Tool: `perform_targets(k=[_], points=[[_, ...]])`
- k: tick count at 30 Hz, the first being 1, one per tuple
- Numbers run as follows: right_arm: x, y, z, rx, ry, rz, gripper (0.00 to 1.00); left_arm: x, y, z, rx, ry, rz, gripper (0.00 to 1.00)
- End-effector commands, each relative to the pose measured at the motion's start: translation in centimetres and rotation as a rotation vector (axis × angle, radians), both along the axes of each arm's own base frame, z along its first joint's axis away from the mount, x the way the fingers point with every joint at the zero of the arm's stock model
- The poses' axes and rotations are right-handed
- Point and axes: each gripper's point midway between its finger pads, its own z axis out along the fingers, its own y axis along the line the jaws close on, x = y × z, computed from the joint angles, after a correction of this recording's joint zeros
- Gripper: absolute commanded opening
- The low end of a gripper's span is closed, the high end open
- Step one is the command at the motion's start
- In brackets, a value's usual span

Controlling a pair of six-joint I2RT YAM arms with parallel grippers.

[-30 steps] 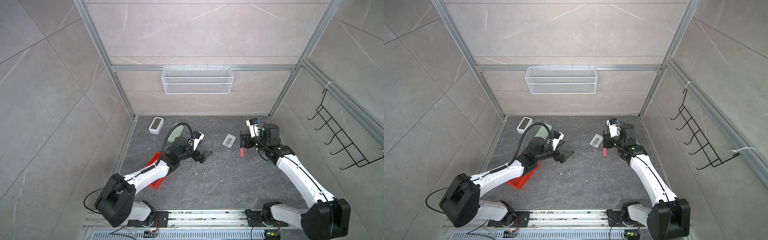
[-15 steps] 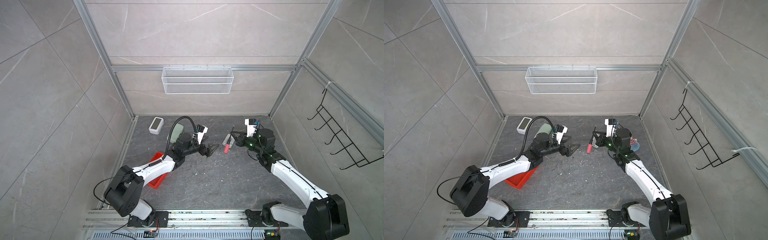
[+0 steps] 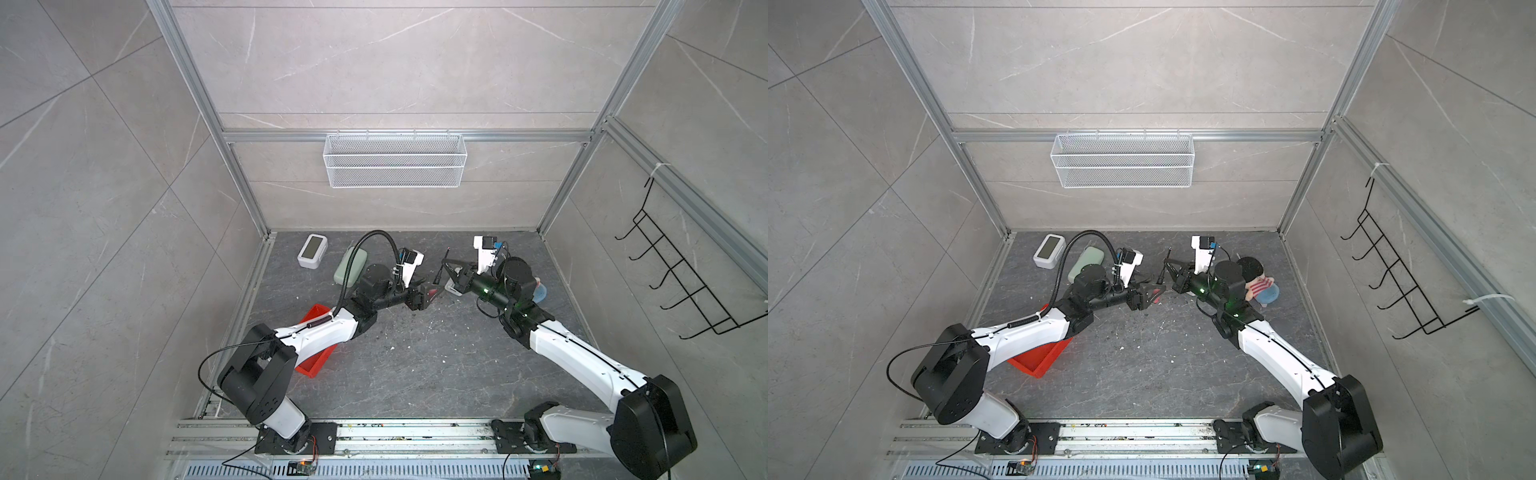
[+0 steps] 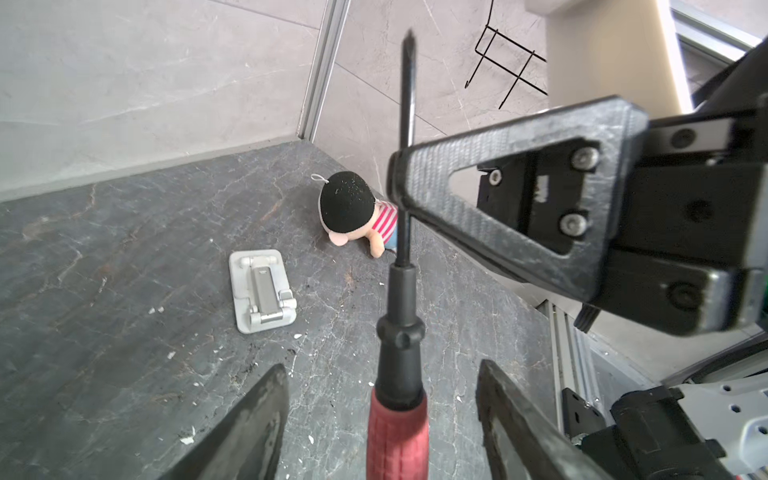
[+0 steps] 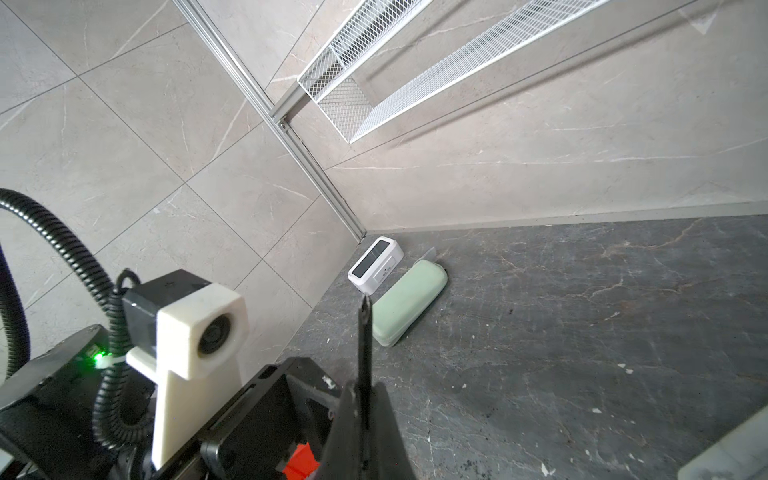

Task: Put the screwdriver in the bin

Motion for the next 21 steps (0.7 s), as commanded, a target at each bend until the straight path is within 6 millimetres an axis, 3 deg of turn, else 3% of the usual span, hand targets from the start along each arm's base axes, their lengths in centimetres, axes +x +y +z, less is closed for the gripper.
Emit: perform_targets(k=[1,8,21], points=[[0.01,0.26,1.17,0.027,-0.038,0.0,0.0,0.24,-0.46,2.68,-0.046,-0.067,-0.01,0.65],[-0.17,0.4,1.07,0.019,-0.033,0.009,0.0,0.25,-0.19,2.41,-0.033,-0.065,0.004,0.49],[-0.73,0.43,0.96,-0.008,-0.033,0.021,0.0,0.05,0.3,2.24,-0.015,-0.088,0.015,0.09]])
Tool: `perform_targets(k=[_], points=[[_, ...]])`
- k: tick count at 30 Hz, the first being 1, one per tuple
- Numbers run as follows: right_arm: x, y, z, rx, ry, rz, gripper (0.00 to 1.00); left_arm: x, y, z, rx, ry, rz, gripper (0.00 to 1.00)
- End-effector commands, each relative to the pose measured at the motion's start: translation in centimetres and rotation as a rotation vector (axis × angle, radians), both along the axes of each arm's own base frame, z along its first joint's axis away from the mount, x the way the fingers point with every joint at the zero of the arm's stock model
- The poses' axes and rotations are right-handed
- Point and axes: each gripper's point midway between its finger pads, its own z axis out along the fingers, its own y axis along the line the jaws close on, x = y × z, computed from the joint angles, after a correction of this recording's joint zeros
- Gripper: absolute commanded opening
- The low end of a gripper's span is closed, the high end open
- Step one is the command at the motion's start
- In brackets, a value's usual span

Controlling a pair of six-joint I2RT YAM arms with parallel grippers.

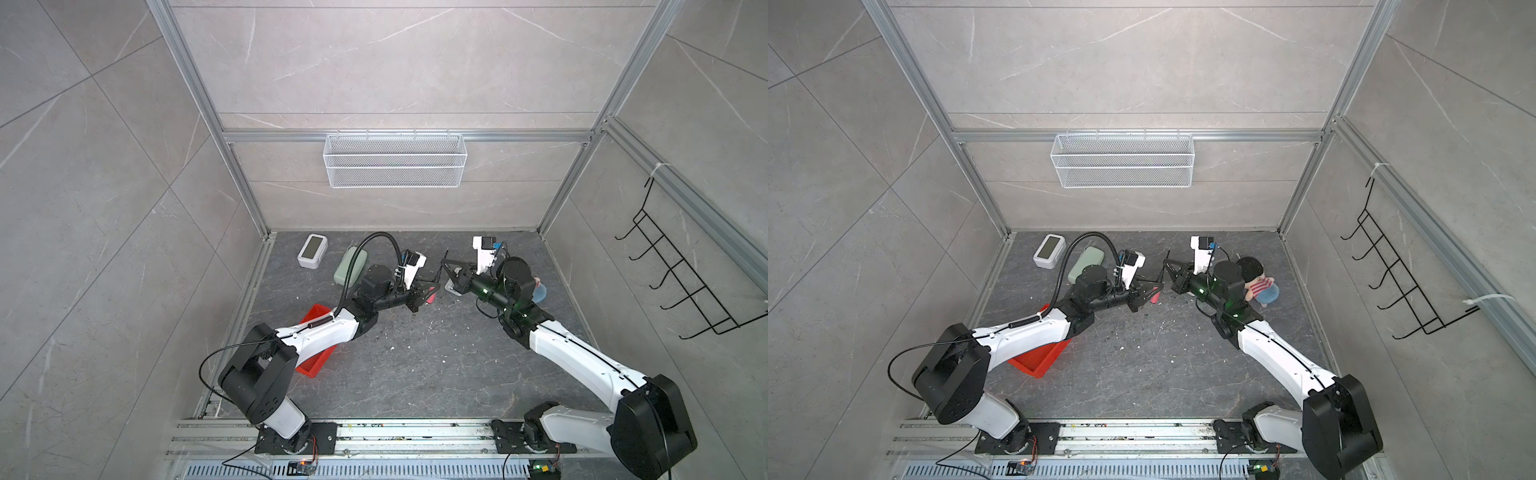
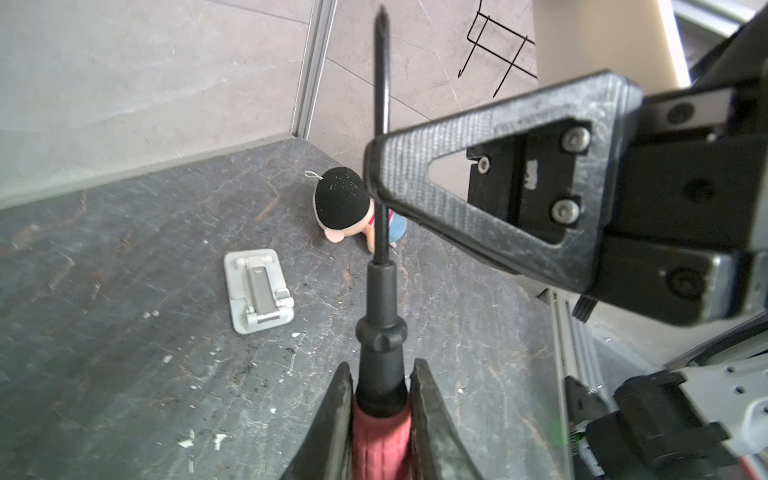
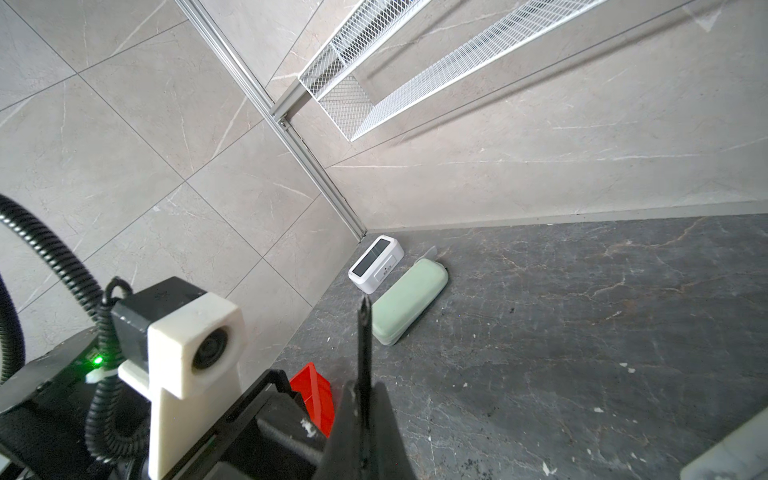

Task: Put the screwdriver in the bin

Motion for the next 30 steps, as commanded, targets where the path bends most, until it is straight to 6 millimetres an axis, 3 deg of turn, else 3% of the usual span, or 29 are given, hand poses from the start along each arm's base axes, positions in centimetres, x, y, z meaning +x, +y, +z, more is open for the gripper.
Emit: perform_targets(k=[1,6,12,16,23,30], points=[[-0.8,0.4,1.2,-0.006,-0.044,0.022,0.05,0.2,0.5,2.4,-0.029,-0.068,0.024,0.07],[-1.3,0.4,2.0,-0.029,-0.093,0.039,0.49,0.3,1.1,2.4,-0.004,-0.099,0.052,0.0],[-1.9,0.4,2.4,-0.049,-0.113,0.058,0.71,0.1,2.2,2.5,0.052,-0.145,0.08,0.0],[-2.4,0.5,2.4,-0.08,-0.133,0.072,0.98,-0.3,3.2,2.3,0.118,-0.168,0.093,0.0],[-4.3,1.8,2.4,-0.148,-0.178,0.174,0.99,-1.0,5.8,1.6,0.235,-0.172,0.129,0.0],[-6.5,3.8,1.9,-0.271,-0.266,0.273,0.99,-1.1,10.3,0.7,0.335,-0.156,0.168,0.0]])
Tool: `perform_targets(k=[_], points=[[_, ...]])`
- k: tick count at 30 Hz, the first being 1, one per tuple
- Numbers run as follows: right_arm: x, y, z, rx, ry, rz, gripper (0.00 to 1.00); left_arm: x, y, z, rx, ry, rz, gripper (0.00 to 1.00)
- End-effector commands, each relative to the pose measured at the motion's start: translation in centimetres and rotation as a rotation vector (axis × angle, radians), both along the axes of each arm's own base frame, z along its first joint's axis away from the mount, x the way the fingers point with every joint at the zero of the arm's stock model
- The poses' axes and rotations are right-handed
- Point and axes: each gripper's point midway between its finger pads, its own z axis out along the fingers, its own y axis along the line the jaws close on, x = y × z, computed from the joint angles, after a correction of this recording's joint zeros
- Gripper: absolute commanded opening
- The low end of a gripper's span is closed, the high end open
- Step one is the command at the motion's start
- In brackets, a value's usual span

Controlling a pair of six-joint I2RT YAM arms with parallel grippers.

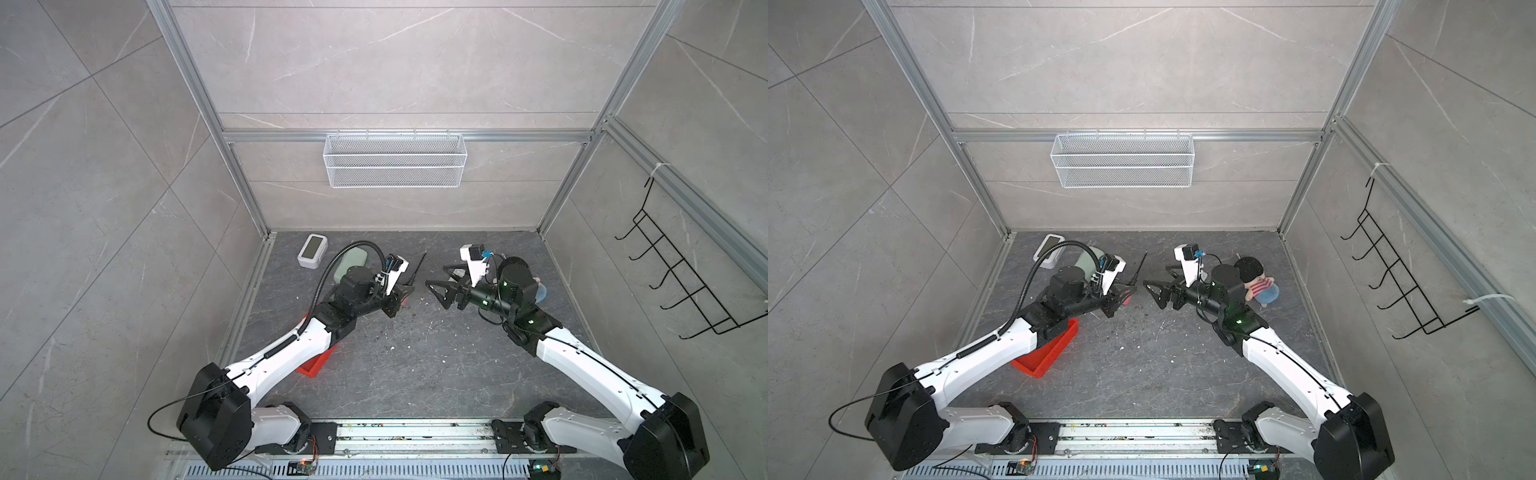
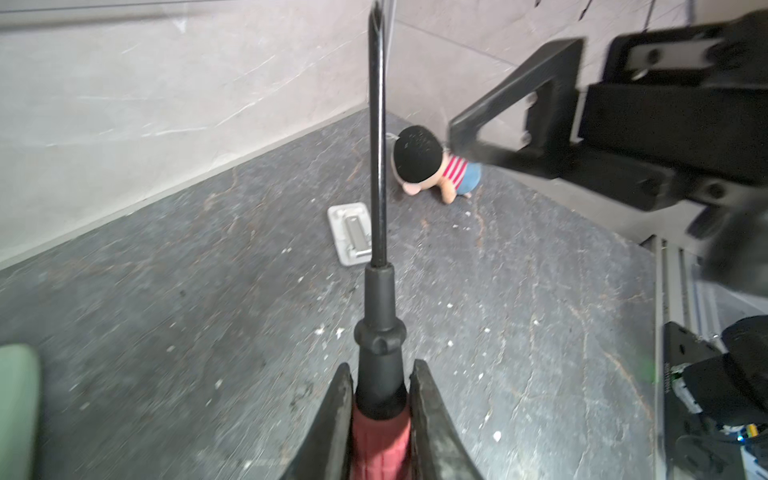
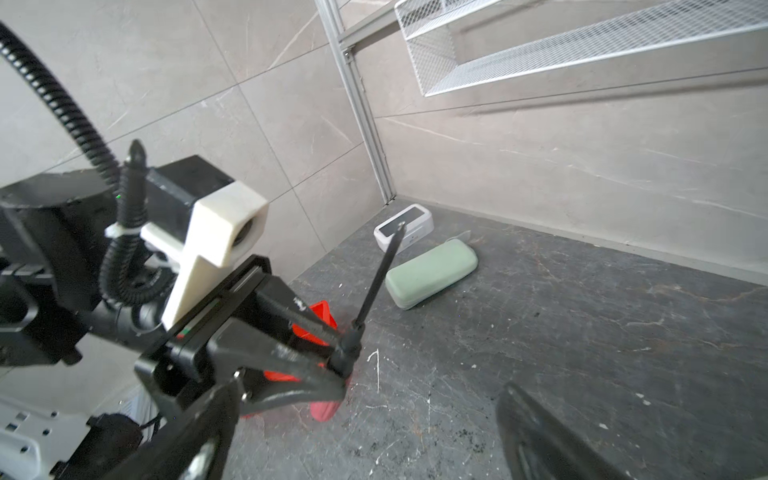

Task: Put the screwdriver in the bin
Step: 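Carry the screwdriver over the red bin with the left gripper while the right arm withdraws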

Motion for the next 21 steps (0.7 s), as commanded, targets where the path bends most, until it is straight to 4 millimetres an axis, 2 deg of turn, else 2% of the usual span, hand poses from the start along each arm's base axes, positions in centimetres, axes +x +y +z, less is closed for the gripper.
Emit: perform_targets(k=[1,7,13,21], points=[[-1.6,1.2,1.1,-0.067,-0.103,0.073,0.99,-0.3,2.8,0.3,0.071,-0.034,0.018,0.0],[-3.4,4.1,0.7,-0.16,-0.208,0.151,0.99,-0.2,7.7,-0.7,0.181,-0.014,0.084,0.0],[-5.1,8.2,-0.3,-0.216,-0.266,0.25,0.99,-0.7,12.5,-2.0,0.299,0.026,0.164,0.0],[-6.6,13.0,-1.6,-0.251,-0.287,0.356,0.99,-2.0,17.8,-5.9,0.619,0.04,0.204,0.0]])
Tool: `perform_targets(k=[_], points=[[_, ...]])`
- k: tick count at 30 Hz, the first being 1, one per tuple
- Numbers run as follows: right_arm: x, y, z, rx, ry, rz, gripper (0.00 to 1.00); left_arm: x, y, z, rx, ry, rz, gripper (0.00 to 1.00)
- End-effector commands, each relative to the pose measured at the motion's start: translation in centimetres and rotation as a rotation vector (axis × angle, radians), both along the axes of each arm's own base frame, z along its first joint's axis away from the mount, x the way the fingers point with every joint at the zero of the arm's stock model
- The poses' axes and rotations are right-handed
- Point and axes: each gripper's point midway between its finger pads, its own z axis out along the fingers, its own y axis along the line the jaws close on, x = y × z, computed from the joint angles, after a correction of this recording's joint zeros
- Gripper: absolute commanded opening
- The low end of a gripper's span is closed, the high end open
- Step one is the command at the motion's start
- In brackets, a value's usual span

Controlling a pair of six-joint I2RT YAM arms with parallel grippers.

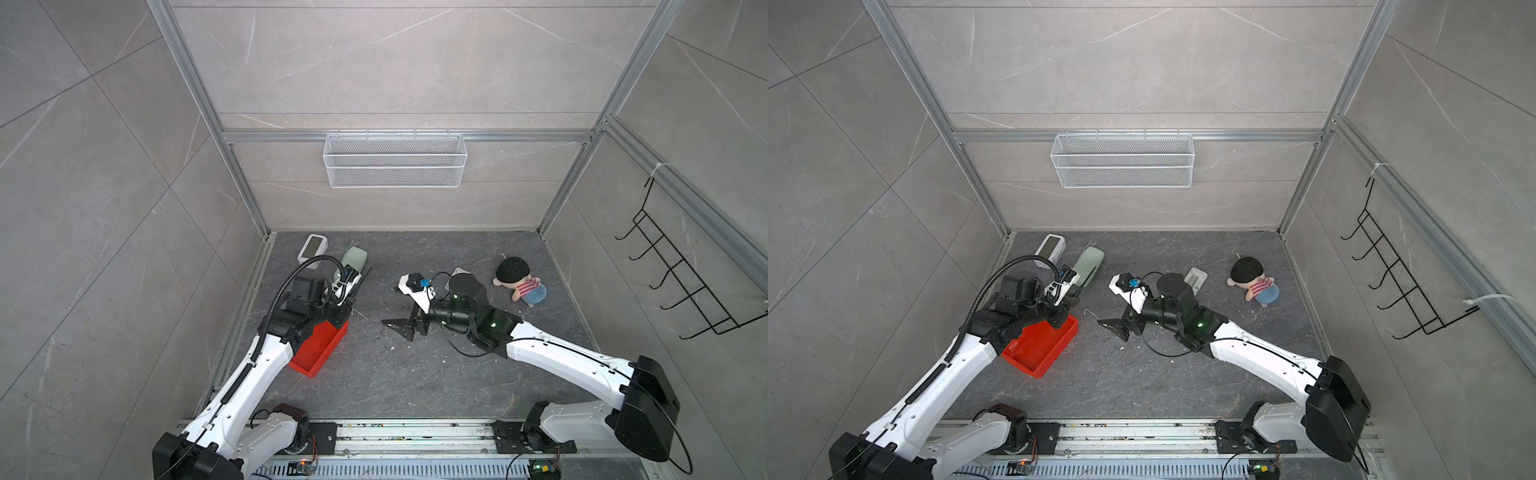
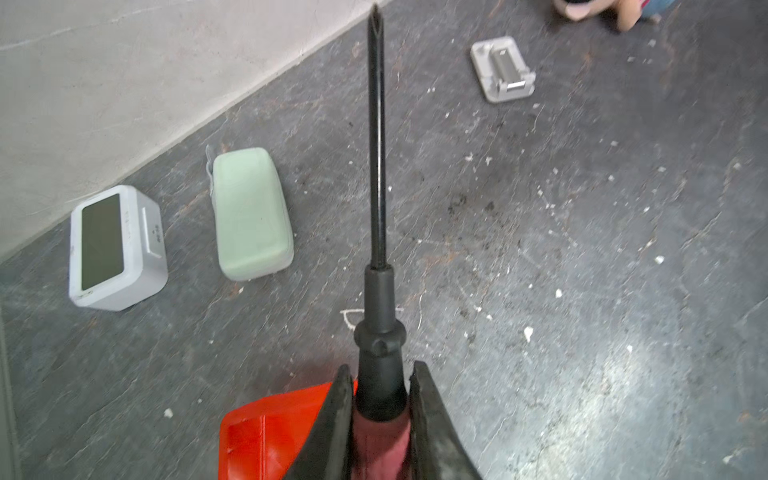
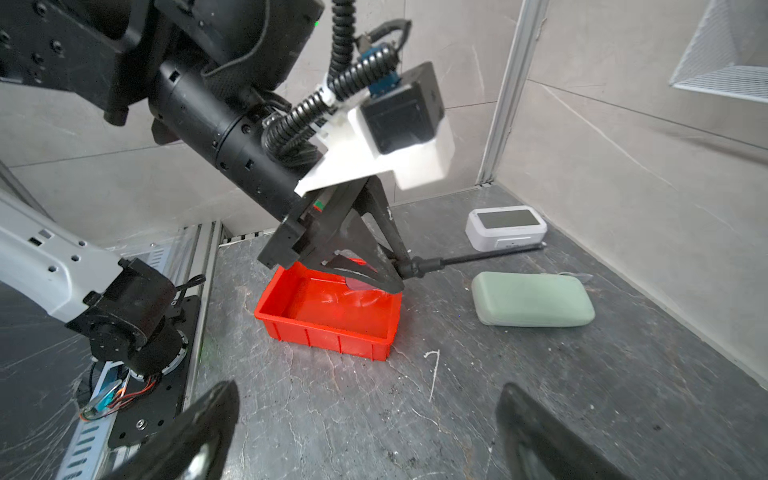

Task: Put the screwdriver in the bin
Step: 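Carry the screwdriver over the red bin with the left gripper while the right arm withdraws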

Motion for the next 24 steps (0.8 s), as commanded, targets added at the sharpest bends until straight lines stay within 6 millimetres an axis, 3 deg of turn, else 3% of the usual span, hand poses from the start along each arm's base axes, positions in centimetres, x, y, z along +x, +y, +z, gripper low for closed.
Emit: perform_targets(k=[1,8,17,24], points=[[-0.2,1.5,0.9,-0.004,-0.052,0.026,0.99,-1.1,3.2,-2.3,0.208,0.032,0.009,0.0],[-1.3,3.3,-0.4,-0.032,-0.049,0.075,0.99,-2.3,6.9,-5.0,0.316,0.125,0.116,0.0],[-1.7,3.7,-1.3,-0.067,-0.045,0.089,0.99,-5.2,10.5,-9.0,0.478,0.226,0.168,0.0],[-1.6,3.8,-1.6,-0.073,-0.034,0.083,0.99,-6.2,11.9,-11.1,0.528,0.256,0.185,0.0]])
